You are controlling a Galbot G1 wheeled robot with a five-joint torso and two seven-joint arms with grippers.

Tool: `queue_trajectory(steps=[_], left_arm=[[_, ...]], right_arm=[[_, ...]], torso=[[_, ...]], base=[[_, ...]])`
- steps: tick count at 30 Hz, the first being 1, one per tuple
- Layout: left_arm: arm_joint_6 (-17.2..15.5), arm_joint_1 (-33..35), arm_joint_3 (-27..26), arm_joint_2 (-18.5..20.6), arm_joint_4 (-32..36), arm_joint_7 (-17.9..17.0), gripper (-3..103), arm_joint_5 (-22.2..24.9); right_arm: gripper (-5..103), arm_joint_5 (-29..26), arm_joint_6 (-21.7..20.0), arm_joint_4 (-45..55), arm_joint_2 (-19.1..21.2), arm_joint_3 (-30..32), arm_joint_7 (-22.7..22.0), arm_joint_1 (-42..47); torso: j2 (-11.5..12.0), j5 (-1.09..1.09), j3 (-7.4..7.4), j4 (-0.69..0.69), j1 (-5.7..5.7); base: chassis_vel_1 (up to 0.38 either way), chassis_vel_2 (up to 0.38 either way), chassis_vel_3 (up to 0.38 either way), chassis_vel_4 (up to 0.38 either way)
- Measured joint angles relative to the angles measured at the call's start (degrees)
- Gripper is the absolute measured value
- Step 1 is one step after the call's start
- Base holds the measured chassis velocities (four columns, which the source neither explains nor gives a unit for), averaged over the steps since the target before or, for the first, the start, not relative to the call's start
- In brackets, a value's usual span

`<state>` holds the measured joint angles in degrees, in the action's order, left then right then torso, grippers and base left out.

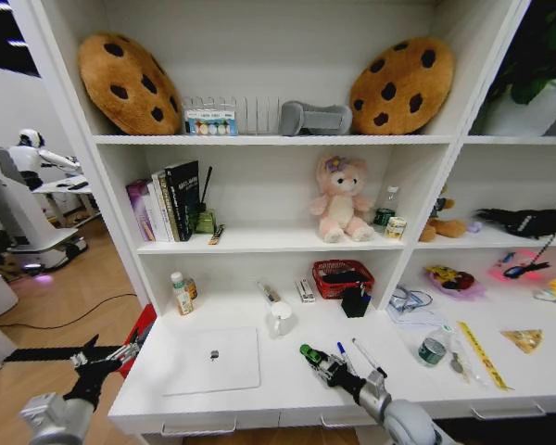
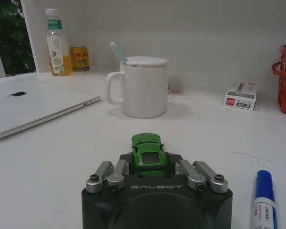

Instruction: Organize the objects on the table.

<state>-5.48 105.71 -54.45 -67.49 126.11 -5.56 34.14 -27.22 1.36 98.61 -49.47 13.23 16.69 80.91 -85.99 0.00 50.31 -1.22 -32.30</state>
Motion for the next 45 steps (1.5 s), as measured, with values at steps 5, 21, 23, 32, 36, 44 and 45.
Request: queue_trajectory(steps=[5, 21, 23, 32, 36, 44, 45], left_arm=[[-0.01, -0.16, 0.34, -0.25, 0.06, -0.06, 100, -0.07], [0.46, 0.72, 0.47, -1.56, 0.48, 0.10, 100, -0.88], [0.61, 0.74, 0.50, -1.63, 0.65, 0.14, 100, -0.95], [1.06, 1.11, 0.24, -1.60, 1.98, 0.36, 100, -0.87], [1.63, 1.05, 0.42, -1.57, 2.51, 0.48, 100, -0.71], [1.95, 1.85, 0.52, -2.50, 3.64, 0.68, 100, -1.20], [1.85, 1.67, 0.66, -2.26, 3.70, 0.61, 100, -1.25]], right_arm=[[36, -0.02, -0.02, 0.99, -0.01, 0.89, -0.07, 0.68], [36, -6.34, -1.58, 24.60, 4.25, 15.66, -0.80, 10.84], [36, -8.81, -3.29, 28.29, 4.83, 17.08, -1.48, 9.35], [36, -22.60, -10.58, 29.63, 6.01, 14.82, -6.04, -8.51], [36, -26.50, -12.57, 27.13, 6.17, 12.33, -7.78, -16.98], [36, -29.38, -14.84, 17.17, 3.26, 3.09, -10.42, -31.73], [36, -29.42, -14.95, 14.92, 2.87, 1.83, -10.72, -33.73]], torso=[[0.00, 0.00, 0.00, 0.00, 0.00], [0.00, -0.01, 0.00, -0.01, 0.01], [0.00, -0.02, 0.00, -0.01, 0.01], [0.00, 0.00, 0.00, 0.02, 0.00], [0.00, -0.01, 0.00, -0.01, 0.01], [0.00, 0.00, 0.01, 0.02, 0.00], [0.00, 0.00, 0.01, 0.03, 0.00]], base=[[0.000, 0.000, 0.000, 0.000], [0.000, 0.000, 0.000, 0.000], [0.000, 0.000, 0.000, 0.000], [0.000, 0.000, 0.000, 0.000], [0.000, 0.000, 0.000, 0.000], [0.000, 0.000, 0.000, 0.000], [0.000, 0.000, 0.000, 0.000]])
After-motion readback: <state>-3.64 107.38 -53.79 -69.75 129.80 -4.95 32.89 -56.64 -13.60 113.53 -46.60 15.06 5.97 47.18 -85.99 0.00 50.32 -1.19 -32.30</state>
